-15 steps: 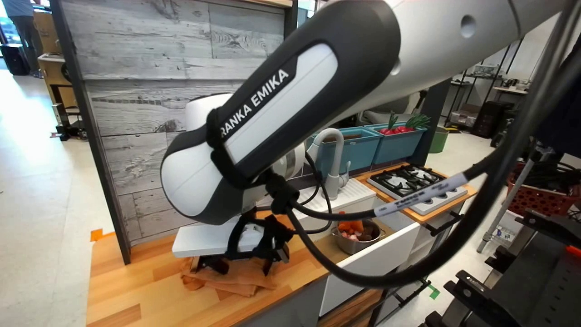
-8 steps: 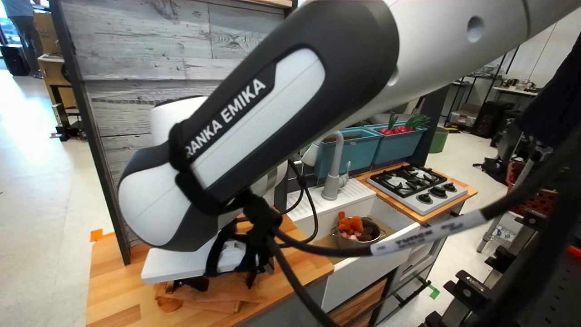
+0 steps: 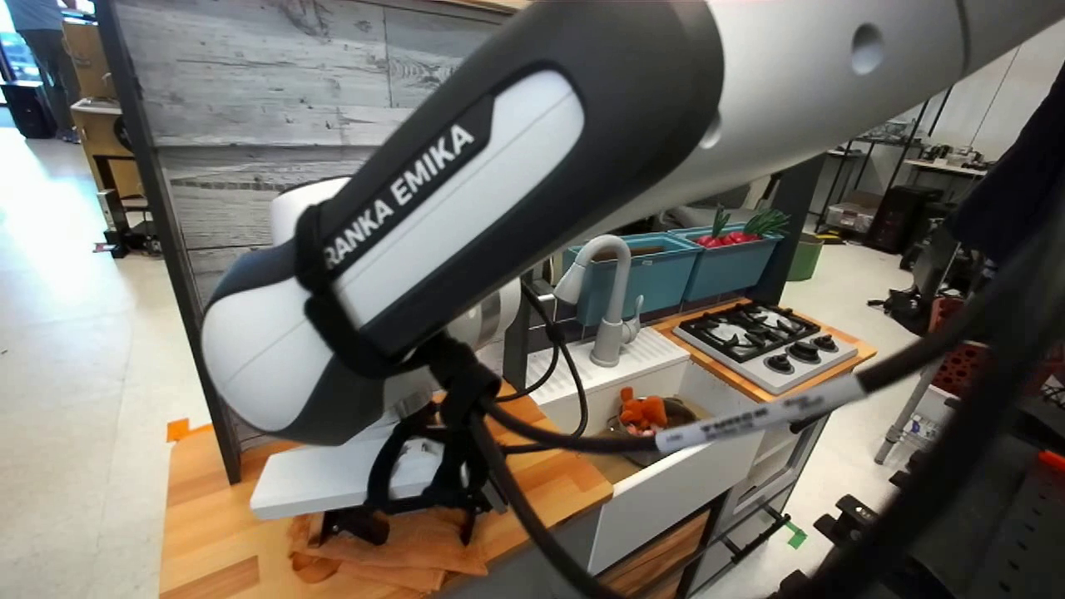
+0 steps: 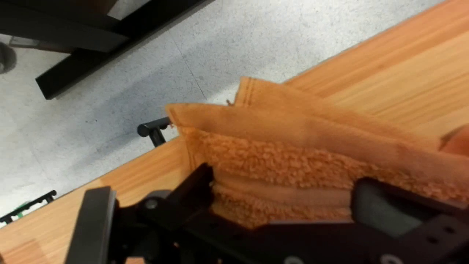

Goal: Put the toys inside the pot in the sink and then wipe the counter with the towel

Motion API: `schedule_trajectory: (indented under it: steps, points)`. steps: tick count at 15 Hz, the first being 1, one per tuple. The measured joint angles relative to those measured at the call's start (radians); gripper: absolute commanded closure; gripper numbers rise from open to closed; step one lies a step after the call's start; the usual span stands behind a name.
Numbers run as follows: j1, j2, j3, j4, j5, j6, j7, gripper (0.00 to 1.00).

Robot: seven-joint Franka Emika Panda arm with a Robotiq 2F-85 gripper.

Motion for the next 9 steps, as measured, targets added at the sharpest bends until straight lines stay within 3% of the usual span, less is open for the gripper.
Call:
schedule_trajectory:
  steps: [5,9]
  points:
    - [-0.101,-0.008,-0.021,-0.005,0.017,-0.085,0.024,0.0]
    - [-0.088,-0.011,-0.028,-0.012,-0.038,-0.079,-0.036,0.0]
